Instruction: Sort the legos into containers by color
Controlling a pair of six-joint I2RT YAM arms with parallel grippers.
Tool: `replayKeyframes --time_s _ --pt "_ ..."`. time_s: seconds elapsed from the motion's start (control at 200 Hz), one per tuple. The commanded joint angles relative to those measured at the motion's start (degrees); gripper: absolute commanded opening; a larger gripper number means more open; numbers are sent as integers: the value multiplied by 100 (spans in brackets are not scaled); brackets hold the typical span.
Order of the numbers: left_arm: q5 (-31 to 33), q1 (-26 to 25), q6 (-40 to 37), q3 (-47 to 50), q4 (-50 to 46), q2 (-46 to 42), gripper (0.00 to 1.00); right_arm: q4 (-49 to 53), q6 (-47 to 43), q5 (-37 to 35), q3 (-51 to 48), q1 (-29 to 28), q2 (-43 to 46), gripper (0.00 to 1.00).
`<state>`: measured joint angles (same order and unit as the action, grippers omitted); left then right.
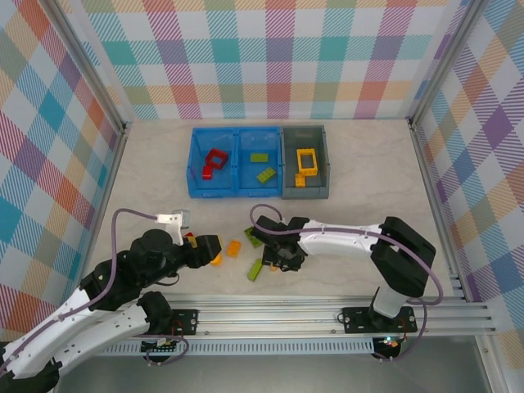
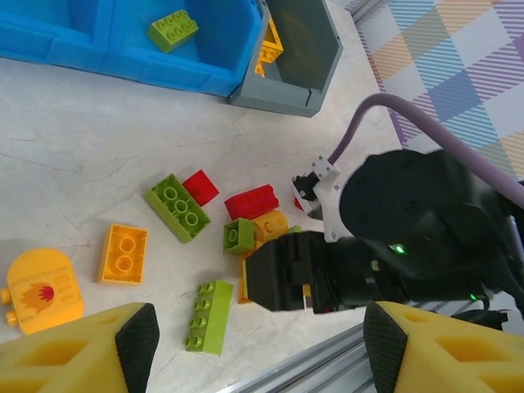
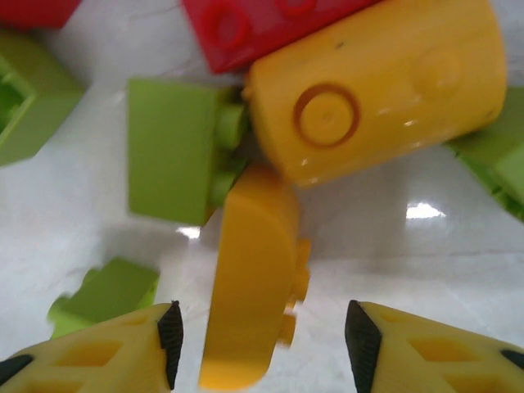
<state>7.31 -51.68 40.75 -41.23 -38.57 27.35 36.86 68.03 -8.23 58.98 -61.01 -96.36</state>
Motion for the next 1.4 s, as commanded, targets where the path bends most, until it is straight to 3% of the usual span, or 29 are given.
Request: replayKeyframes --time_s 0.0,0.36,0.595,0.745,0.865,1.015,1.395 --pt "-68 -44 -6 7 -113 -15 69 -40 246 -12 119 57 -143 51" --pt "-350 -44 -116 45 291 323 69 -194 57 -80 56 43 -184 18" --pt "-592 -44 -163 -473 681 797 70 1146 -385 -908 313 24 1302 17" --pt "-786 -44 -342 -958 1216 1699 70 1255 -1889 -712 764 1243 1994 18" --pt "-620 -44 -427 -1379 1527 2511 69 1379 -3089 -573 1737 2313 1362 19" --pt "-260 -61 -440 -1676 1957 3223 68 1454 -3794 -482 2834 3095 76 19" --pt "-337 -165 -428 -1814 2608 3970 68 2396 -3829 -1156 5069 3506 -2604 21"
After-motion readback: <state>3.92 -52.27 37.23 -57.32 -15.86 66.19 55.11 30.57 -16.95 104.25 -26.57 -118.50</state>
